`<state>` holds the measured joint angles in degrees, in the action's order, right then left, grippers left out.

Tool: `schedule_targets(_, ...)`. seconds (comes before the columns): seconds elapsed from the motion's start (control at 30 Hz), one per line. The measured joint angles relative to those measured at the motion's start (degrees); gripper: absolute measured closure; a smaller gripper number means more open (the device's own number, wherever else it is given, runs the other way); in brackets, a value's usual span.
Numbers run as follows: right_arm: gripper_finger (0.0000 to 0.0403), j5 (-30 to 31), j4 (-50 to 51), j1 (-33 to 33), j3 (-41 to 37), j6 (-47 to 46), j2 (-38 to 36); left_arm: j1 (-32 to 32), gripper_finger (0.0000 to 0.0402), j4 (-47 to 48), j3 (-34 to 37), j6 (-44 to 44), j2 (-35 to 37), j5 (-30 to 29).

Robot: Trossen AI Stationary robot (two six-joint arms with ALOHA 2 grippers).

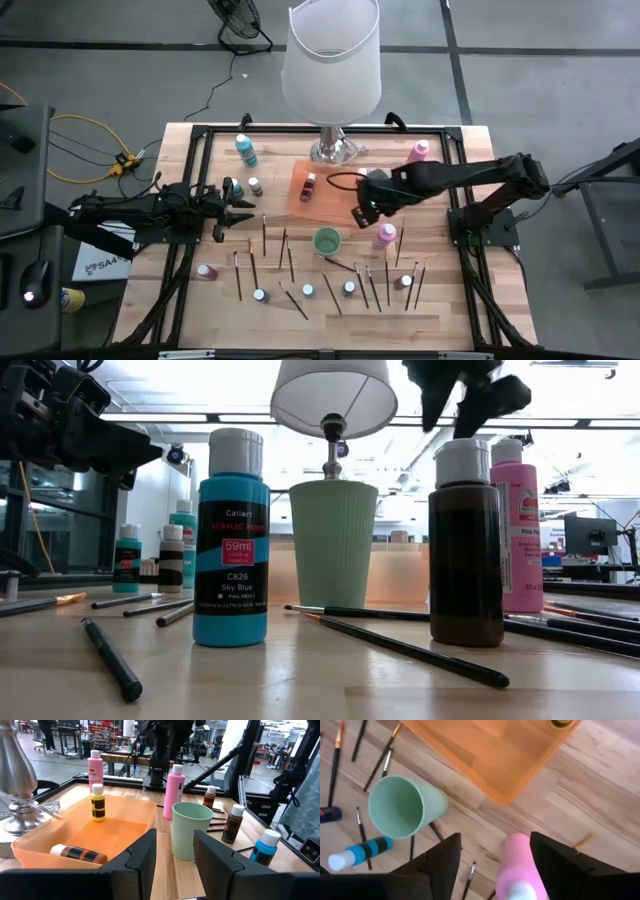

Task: Pick & Place Paint Supplies
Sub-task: Put the small brown paint bottle into the orange bin

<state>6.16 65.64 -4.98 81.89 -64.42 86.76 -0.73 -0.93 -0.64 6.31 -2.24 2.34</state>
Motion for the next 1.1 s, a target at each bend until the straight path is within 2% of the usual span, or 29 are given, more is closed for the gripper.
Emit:
schedule_targets(0.2,0.0169,1.74,-3.81,-1.04,0.00,-4.28,-1.24,0.00,0.0275,0.02,0.00,-0.02,0.00,0.01)
schedule_targets(0.37,0.0168,1.68,-9.31,-1.04,0.00,-1.54,-1.05,0.02,0.0275,0.01,0.00,0.00,0.00,-0.01)
schedule_targets(0.6,0.0169,1.37,-8.78,-1.04,0.00,0.03,-0.99,0.02,0.0275,0.00,0.00,-0.01,-0.02,0.00)
schedule_targets(0.9,0.0169,4.52,2.53,-1.64,0.00,-5.64,-5.17,0.02,0.0275,0.02,0.00,-0.02,-0.02,0.00)
schedule_targets(1.0,0.0169,8.45,8.42,-3.42,0.00,-6.74,-8.45,0.02,0.0275,0.02,0.00,-0.02,-0.01,0.00)
schedule_targets(1.1,0.0169,11.87,14.09,-6.18,0.00,-11.76,-11.60,0.02,0.0275,0.02,0.00,-0.02,-0.02,-0.01)
